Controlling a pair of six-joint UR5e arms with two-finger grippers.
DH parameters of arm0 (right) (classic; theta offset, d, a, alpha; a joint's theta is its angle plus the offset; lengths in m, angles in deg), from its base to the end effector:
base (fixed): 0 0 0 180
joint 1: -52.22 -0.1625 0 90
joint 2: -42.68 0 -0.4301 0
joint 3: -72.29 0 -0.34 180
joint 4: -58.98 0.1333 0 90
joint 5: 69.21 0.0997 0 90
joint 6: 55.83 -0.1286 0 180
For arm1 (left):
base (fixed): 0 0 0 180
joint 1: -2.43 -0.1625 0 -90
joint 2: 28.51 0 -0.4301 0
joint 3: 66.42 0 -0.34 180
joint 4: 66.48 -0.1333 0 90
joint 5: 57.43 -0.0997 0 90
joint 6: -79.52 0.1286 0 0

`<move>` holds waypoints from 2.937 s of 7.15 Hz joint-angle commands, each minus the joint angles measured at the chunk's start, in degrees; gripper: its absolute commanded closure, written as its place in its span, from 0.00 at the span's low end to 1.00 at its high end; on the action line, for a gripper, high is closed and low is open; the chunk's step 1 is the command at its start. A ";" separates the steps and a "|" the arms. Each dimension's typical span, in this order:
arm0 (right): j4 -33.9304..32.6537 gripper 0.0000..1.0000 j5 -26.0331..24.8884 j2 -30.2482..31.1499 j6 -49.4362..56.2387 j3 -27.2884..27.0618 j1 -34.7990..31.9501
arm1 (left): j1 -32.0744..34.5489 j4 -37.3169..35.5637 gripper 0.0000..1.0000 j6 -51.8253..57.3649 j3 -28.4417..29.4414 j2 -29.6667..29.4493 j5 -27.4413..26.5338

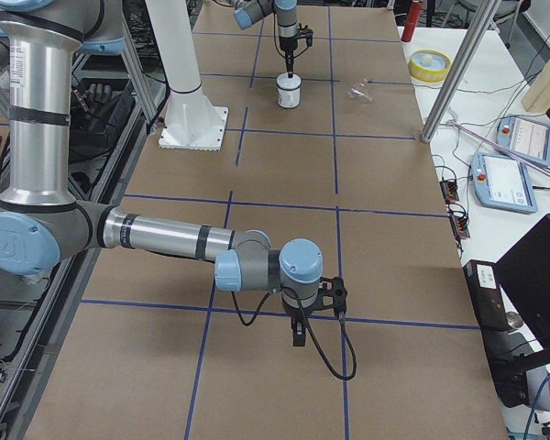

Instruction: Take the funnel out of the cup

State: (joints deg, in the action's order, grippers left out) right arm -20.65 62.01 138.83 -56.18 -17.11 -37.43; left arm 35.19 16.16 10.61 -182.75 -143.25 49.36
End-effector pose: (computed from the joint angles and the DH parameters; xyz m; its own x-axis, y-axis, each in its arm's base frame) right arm 0.0461 -0.3975 0.7203 0.7519 -0.0401 0.6580 0.0015 0.9982 0.0591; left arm 0.4112 -0.3789 0.3087 0.6932 -0.0364 -0.7199 0.1080 0.9927 0.0538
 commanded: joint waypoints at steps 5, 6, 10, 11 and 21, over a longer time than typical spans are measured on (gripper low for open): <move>0.00 0.00 0.00 0.00 0.00 0.01 0.00 | -0.16 0.16 0.46 0.00 0.32 -0.13 0.00; 0.00 0.00 0.00 0.00 0.00 0.01 0.00 | -0.16 0.24 0.36 0.00 0.32 -0.13 -0.09; 0.00 0.00 0.00 0.00 0.00 0.01 0.00 | 0.80 0.24 0.01 3.23 -2.04 0.56 0.09; 0.00 0.00 0.00 0.00 0.00 0.01 0.00 | 3.77 0.33 0.00 11.00 -3.88 2.48 1.57; 0.00 0.00 0.00 0.00 0.00 0.01 0.00 | 54.67 1.73 0.00 73.38 17.02 29.73 28.39</move>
State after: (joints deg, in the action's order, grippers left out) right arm -20.65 62.01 138.83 -56.18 -17.10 -37.43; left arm 87.71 17.28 82.50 -168.01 -115.13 77.56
